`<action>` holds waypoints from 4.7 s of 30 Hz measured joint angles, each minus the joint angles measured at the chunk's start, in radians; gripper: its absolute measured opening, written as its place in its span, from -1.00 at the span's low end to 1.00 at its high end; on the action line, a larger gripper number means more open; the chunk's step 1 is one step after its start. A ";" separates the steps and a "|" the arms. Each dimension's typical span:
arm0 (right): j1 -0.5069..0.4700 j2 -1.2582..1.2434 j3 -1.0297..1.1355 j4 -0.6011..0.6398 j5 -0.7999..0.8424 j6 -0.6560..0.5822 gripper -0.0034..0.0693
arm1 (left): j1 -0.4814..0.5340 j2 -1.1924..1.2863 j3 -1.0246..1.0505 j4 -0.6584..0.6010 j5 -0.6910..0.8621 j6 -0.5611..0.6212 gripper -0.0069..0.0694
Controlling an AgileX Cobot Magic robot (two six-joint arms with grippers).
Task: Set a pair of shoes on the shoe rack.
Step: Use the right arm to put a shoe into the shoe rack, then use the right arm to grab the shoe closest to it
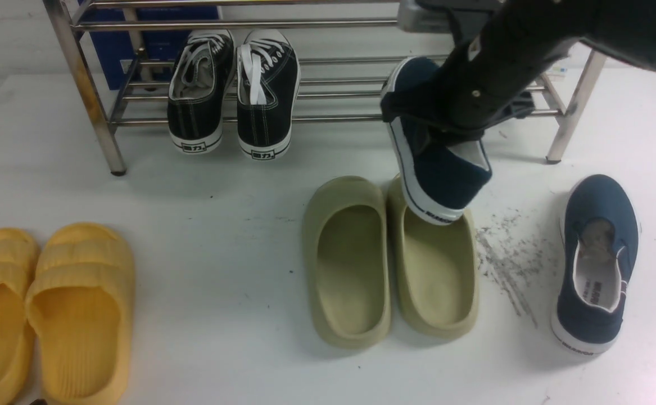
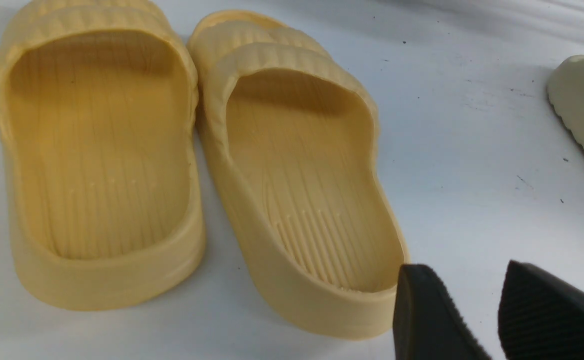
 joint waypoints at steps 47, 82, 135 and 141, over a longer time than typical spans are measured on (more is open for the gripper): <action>-0.069 0.361 -0.350 -0.073 -0.256 -0.142 -0.75 | 0.000 0.000 0.000 0.000 0.000 0.000 -0.19; -0.092 0.158 -0.350 -0.055 0.224 -0.134 -0.70 | 0.000 0.000 0.000 0.000 0.000 0.000 -0.19; -0.109 0.166 -0.290 0.096 0.079 -0.184 -0.89 | 0.000 0.000 0.000 0.000 0.000 0.000 -0.19; -0.115 0.050 -0.288 0.017 0.275 -0.205 -0.89 | 0.000 0.000 0.000 0.000 0.000 0.000 -0.19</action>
